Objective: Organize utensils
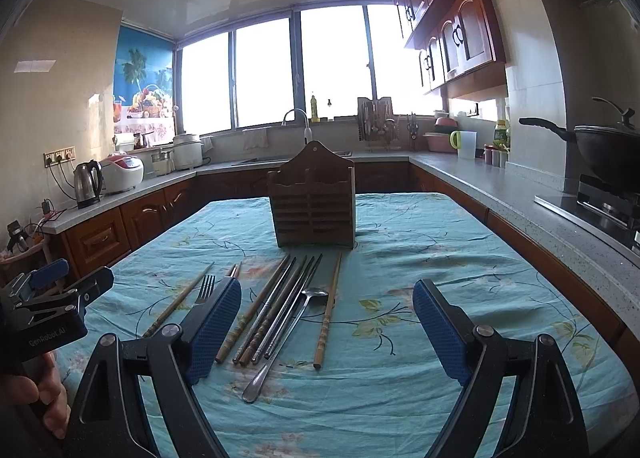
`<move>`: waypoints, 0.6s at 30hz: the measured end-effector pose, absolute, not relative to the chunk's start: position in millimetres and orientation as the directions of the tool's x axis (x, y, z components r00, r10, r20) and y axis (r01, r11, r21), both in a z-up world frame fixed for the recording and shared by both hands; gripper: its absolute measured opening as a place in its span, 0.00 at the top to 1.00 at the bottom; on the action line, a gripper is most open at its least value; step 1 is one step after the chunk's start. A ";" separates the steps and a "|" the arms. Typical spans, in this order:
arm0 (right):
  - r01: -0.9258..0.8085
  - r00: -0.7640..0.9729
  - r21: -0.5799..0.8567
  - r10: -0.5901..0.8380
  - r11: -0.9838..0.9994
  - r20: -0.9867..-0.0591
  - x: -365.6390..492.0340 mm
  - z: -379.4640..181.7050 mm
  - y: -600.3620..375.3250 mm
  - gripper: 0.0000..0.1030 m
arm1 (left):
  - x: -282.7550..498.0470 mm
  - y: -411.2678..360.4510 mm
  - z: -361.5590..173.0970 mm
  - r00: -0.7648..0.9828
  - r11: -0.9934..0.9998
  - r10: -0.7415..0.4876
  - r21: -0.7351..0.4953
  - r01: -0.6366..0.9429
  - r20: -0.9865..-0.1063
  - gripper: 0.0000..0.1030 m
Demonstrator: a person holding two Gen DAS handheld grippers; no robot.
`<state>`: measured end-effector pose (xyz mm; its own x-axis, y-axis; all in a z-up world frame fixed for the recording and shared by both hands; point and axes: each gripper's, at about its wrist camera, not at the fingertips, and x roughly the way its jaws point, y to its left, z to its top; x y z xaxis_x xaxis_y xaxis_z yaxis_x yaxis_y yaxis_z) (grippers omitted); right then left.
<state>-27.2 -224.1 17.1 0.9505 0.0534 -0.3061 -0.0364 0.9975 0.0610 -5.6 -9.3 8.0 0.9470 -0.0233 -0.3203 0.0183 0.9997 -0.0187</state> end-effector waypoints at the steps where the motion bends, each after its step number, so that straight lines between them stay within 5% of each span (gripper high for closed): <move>1: -0.037 0.950 0.062 0.054 0.997 -0.307 -27.1 17.2 -224.0 0.13 | -5.4 -9.3 7.9 0.947 1.000 -0.024 -0.019 0.019 -0.321 0.00; 18: -0.043 0.944 0.064 0.062 0.997 -0.324 -23.8 15.4 -225.3 0.13 | -3.2 -9.5 5.3 0.943 0.999 -0.033 -0.028 0.025 -0.330 0.00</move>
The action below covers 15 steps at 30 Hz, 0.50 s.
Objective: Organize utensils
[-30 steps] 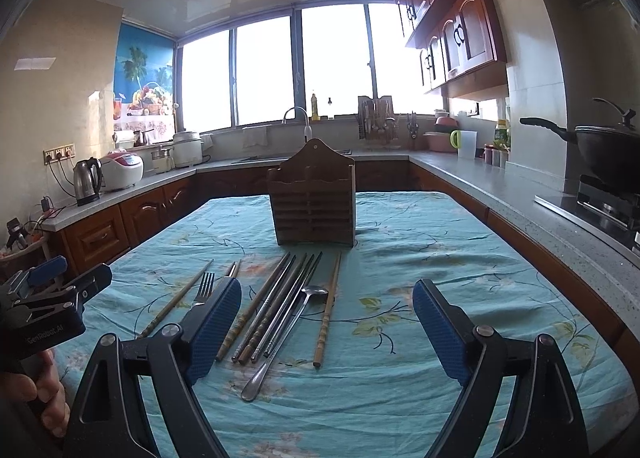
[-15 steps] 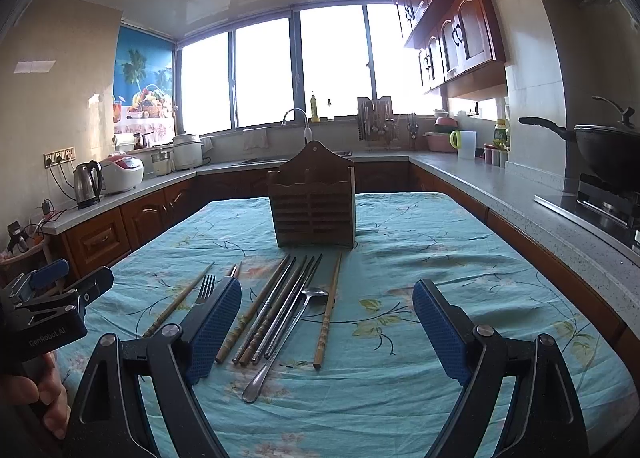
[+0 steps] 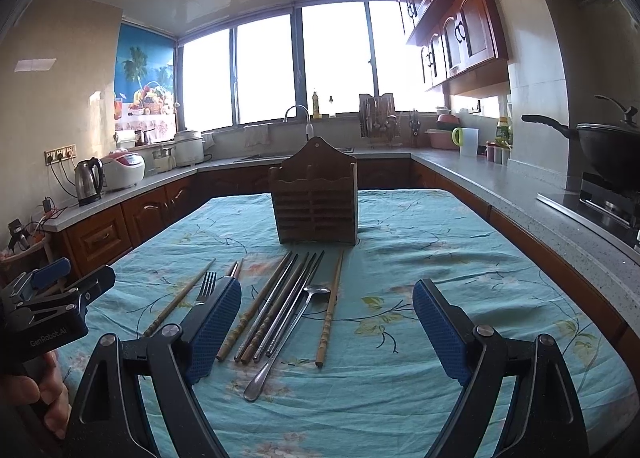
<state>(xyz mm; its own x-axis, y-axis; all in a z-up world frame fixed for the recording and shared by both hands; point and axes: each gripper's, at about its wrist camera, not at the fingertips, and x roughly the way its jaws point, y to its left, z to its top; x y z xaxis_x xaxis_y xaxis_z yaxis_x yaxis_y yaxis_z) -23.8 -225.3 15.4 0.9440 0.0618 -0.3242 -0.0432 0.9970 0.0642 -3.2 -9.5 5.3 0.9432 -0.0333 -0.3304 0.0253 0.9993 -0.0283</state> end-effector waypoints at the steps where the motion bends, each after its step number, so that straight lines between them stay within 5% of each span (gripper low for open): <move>1: -0.044 0.942 0.068 0.064 0.997 -0.328 -22.7 15.4 -225.7 0.13 | -2.5 -8.5 4.5 0.942 0.999 -0.034 -0.031 0.025 -0.334 0.00; 15: -0.092 0.919 0.090 0.119 0.992 -0.375 -6.3 19.3 -225.2 0.13 | 30.2 5.2 -0.7 0.880 0.992 -0.114 -0.100 0.076 -0.462 0.01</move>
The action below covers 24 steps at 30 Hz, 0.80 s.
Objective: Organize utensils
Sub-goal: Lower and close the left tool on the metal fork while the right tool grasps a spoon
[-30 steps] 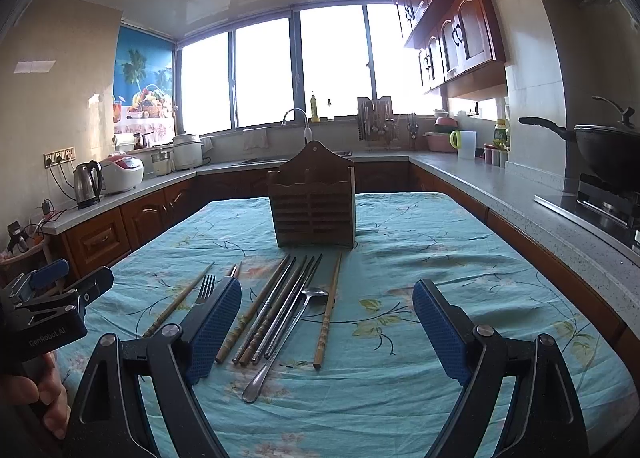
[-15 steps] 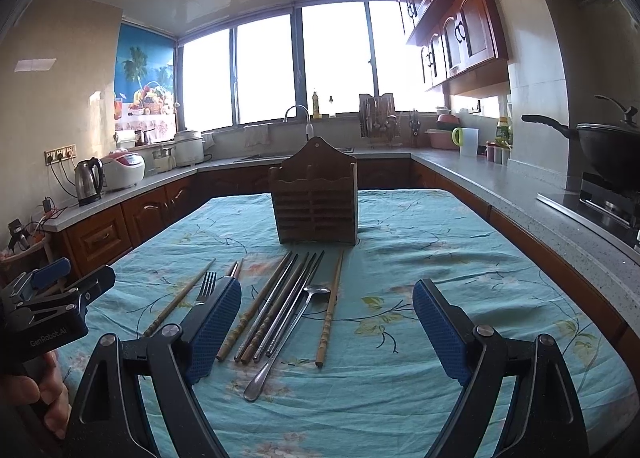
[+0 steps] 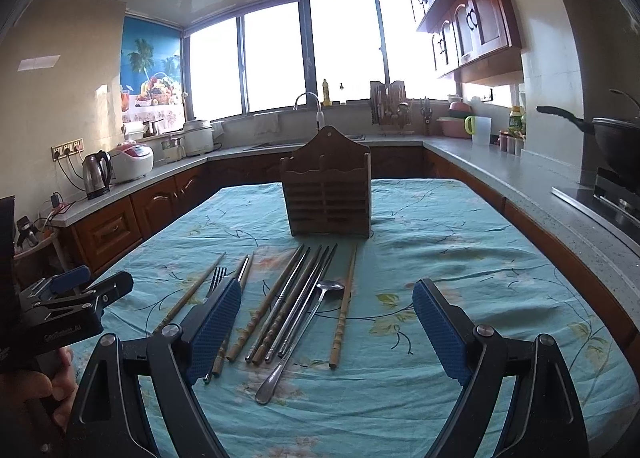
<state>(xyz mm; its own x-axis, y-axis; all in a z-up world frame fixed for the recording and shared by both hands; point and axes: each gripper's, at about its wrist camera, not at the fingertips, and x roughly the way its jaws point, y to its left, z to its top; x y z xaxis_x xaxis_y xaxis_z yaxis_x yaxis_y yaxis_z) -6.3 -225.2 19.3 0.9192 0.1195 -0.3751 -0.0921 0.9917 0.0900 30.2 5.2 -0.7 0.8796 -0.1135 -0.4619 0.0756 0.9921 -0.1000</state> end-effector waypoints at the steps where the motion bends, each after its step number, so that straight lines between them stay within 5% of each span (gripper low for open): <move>1: -0.099 0.914 0.102 0.131 0.990 -0.385 -3.0 19.6 -226.2 0.13 | 34.7 5.7 -0.6 0.871 0.991 -0.127 -0.104 0.088 -0.474 0.03; 8: -0.154 0.855 0.189 0.227 0.970 -0.467 25.5 16.6 -229.7 0.21 | 81.9 7.7 -6.7 0.770 0.969 -0.244 -0.164 0.183 -0.590 0.36; 18: -0.146 0.718 0.292 0.304 0.945 -0.626 79.6 -9.8 -229.9 0.64 | 137.0 2.8 -15.3 0.659 0.945 -0.323 -0.193 0.264 -0.680 0.50; 24: -0.124 0.643 0.340 0.336 0.932 -0.688 105.0 -25.7 -233.7 0.72 | 164.7 -7.4 -27.0 0.587 0.928 -0.356 -0.202 0.312 -0.727 0.56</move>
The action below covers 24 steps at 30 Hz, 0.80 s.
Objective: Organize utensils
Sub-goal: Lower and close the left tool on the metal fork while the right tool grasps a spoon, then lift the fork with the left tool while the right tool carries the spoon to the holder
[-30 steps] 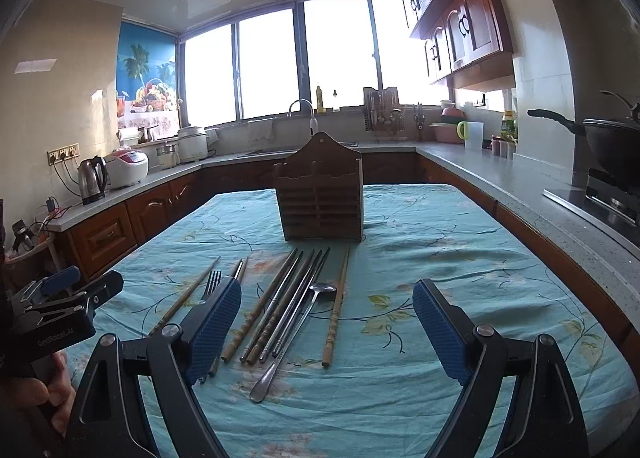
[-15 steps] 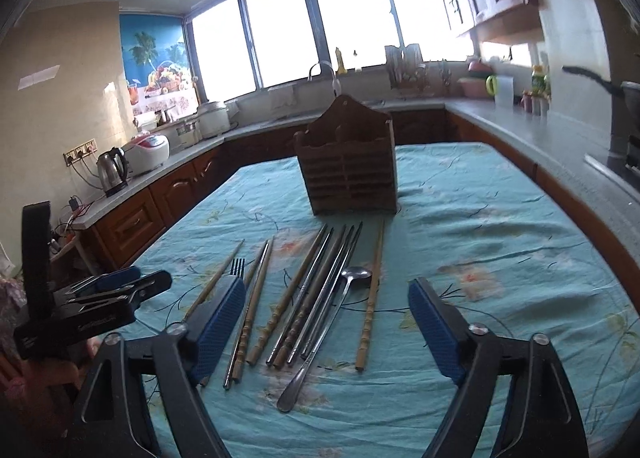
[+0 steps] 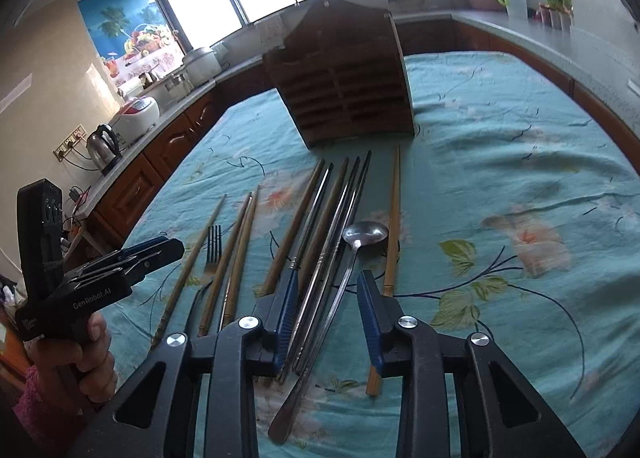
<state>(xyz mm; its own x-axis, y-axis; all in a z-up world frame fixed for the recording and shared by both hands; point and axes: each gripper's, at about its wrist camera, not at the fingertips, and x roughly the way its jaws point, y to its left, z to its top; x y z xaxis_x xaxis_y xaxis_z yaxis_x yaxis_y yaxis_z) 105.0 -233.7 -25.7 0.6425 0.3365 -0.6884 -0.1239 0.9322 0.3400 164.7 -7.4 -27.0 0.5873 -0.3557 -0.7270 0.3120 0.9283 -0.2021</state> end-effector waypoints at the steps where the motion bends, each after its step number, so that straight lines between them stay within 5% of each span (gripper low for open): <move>1: -0.117 0.629 0.347 0.340 0.930 -0.699 108.8 -28.1 -234.0 0.73 | 168.7 -9.6 -29.3 0.580 0.927 -0.356 -0.199 0.318 -0.733 0.56; 8: -0.085 0.569 0.383 0.361 0.920 -0.739 128.4 -44.3 -238.8 0.74 | 193.0 -20.9 -44.4 0.534 0.923 -0.345 -0.175 0.343 -0.772 0.63; 12: -0.076 0.554 0.413 0.382 0.908 -0.739 136.5 -51.7 -240.2 0.74 | 198.3 -21.0 -51.3 0.513 0.915 -0.360 -0.190 0.355 -0.779 0.81; 14: -0.074 0.555 0.422 0.388 0.904 -0.736 140.5 -52.0 -240.4 0.74 | 198.3 -20.1 -50.8 0.509 0.912 -0.373 -0.205 0.355 -0.776 0.81; 18: -0.050 0.546 0.446 0.399 0.893 -0.737 150.2 -56.1 -243.4 0.95 | 191.6 -22.8 -46.6 0.525 0.909 -0.374 -0.191 0.370 -0.764 0.86; 20: -0.052 0.549 0.464 0.414 0.884 -0.726 149.0 -54.4 -245.5 0.97 | 185.5 -23.0 -40.4 0.536 0.905 -0.382 -0.188 0.381 -0.753 0.97; 24: -0.072 0.585 0.461 0.412 0.885 -0.699 140.2 -42.1 -248.0 0.98 | 176.5 -21.3 -28.2 0.561 0.907 -0.381 -0.180 0.381 -0.734 0.99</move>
<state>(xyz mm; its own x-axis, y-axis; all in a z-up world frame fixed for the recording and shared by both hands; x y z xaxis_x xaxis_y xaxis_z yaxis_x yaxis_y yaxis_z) 140.2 -248.0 -42.1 0.5850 0.4117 -0.6987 -0.0720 0.8845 0.4609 176.5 -21.3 -28.2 0.5614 -0.3813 -0.7345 0.3809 0.9070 -0.1798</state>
